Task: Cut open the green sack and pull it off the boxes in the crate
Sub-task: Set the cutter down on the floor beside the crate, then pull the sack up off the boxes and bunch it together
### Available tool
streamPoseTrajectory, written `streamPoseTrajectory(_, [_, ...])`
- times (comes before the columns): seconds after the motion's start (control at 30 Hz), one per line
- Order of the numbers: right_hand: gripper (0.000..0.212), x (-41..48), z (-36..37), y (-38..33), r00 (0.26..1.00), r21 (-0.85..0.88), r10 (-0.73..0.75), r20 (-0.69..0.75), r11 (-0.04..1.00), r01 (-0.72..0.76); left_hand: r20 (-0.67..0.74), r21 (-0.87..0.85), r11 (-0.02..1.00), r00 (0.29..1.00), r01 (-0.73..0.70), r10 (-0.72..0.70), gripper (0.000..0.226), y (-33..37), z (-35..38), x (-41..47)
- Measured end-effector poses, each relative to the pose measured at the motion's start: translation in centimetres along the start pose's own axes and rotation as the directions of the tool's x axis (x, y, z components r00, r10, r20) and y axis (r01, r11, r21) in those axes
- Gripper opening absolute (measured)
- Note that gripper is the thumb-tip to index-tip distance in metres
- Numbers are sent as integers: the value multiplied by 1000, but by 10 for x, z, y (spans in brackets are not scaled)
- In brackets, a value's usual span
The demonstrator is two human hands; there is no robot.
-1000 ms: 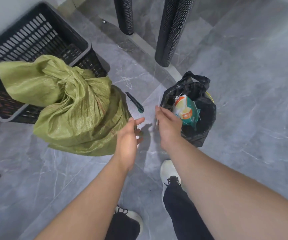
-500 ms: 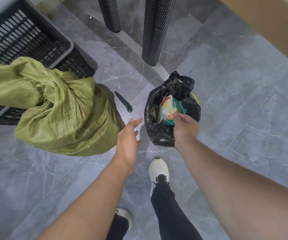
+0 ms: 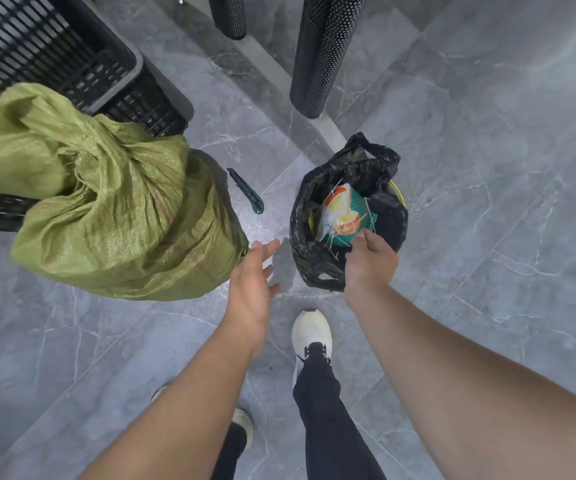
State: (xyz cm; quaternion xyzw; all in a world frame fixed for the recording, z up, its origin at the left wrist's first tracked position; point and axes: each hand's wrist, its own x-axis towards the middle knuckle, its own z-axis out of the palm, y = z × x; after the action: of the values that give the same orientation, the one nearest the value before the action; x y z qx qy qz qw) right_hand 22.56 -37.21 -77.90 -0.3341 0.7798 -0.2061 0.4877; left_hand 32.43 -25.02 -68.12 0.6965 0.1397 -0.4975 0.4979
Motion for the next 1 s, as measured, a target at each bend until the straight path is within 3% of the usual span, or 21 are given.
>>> streamPoseTrajectory(0.33, [24, -43, 32, -13, 996, -22, 0, 90, 1000, 2, -43, -51, 999, 999, -13, 11, 48, 28, -27, 5])
streamPoseTrajectory(0.67, [12, -130, 97, -37, 885, -182, -49, 464, 972, 149, -286, -211, 976, 958, -49, -13, 46, 61, -97, -17])
streamPoseTrajectory(0.73, [18, -144, 109, -43, 847, -221, -56, 528, 955, 200, -325, -244, 966, 946, -81, -3, 43, 65, -115, -18])
streamPoseTrajectory(0.9, [20, -166, 132, -48, 769, -336, -40, 638, 884, 325, -433, -129, 980, 897, -153, 83, 28, 66, -157, -5])
streamPoseTrajectory(1.0, [54, -172, 143, -50, 734, -418, -30, 679, 806, 419, -489, 34, 987, 858, -159, 155, 38, 69, -179, 11])
